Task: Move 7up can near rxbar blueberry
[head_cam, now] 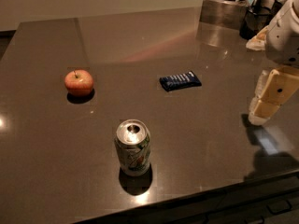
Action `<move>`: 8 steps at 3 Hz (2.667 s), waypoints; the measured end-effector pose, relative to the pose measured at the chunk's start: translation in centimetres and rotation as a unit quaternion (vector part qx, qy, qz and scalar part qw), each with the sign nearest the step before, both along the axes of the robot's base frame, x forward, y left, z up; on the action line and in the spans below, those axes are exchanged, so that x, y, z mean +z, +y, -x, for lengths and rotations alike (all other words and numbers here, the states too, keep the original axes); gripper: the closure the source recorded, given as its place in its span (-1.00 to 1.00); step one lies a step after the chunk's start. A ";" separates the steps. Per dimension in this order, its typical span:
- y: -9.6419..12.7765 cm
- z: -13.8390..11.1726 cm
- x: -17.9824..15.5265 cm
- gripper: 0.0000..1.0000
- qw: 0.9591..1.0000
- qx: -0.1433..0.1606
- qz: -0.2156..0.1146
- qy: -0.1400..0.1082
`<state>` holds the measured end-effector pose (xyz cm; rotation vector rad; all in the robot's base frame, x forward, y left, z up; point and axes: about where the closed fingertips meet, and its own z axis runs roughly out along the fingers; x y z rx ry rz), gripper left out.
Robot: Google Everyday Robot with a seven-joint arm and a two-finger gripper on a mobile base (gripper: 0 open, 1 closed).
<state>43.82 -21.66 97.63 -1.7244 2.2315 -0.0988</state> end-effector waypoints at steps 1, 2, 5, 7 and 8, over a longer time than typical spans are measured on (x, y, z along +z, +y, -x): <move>0.0 0.0 0.0 -1.00 1.000 0.000 0.000 0.000; 2.3 0.2 0.2 -1.00 0.997 0.031 -0.066 0.009; 15.0 4.7 -0.2 -1.00 0.942 0.161 -0.291 0.039; 20.1 7.0 -3.9 -1.00 0.928 0.187 -0.318 0.052; 22.0 7.6 -5.4 -1.00 0.925 0.193 -0.322 0.056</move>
Offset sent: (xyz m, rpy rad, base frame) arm -0.0064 0.0453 0.0070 0.2685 0.0661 0.1237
